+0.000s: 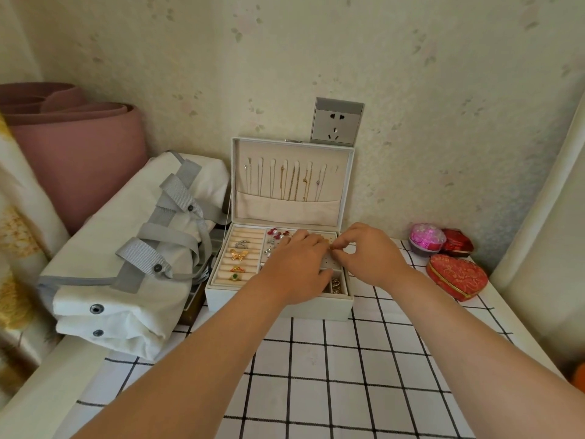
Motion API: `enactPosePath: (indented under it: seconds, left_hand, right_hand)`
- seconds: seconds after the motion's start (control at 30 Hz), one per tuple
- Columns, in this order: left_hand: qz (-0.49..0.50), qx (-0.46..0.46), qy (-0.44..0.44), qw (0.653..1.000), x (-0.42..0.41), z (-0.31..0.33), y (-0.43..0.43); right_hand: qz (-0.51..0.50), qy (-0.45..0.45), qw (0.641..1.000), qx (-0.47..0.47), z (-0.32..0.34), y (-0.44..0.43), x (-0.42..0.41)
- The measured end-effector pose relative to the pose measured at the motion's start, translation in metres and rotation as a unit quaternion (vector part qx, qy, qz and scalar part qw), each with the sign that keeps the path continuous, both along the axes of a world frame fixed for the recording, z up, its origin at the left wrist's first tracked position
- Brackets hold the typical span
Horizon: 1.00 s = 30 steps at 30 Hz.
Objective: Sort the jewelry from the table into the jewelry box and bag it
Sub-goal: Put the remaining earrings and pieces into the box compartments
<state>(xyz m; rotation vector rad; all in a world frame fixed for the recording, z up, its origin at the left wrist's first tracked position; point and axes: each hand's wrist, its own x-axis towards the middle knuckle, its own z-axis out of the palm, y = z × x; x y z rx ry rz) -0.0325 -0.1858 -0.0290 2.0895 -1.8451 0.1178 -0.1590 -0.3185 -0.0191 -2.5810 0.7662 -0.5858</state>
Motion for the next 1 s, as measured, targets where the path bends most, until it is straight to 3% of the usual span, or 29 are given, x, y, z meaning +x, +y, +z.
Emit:
enactPosePath:
  seconds: [0.33,0.7,0.87,1.0]
  left_hand:
    - [-0.003,0.012,0.021,1.0,-0.003,0.004,0.0]
    - [0.003,-0.07,0.05,0.996,-0.036,0.022,-0.004]
    - [-0.028,-0.1,0.081,0.991,-0.084,0.025,-0.021]
    - [-0.061,-0.068,0.092,0.992,-0.118,0.015,-0.043]
  right_hand:
    - [-0.018,0.04,0.999,-0.008,0.003,0.001,-0.003]
    - [-0.068,-0.023,0.997,0.042,0.022,-0.024,-0.069]
    - [-0.144,0.058,0.987,0.031,0.019,-0.046,-0.134]
    - [-0.167,0.092,0.98,0.053,0.011,-0.056,-0.174]
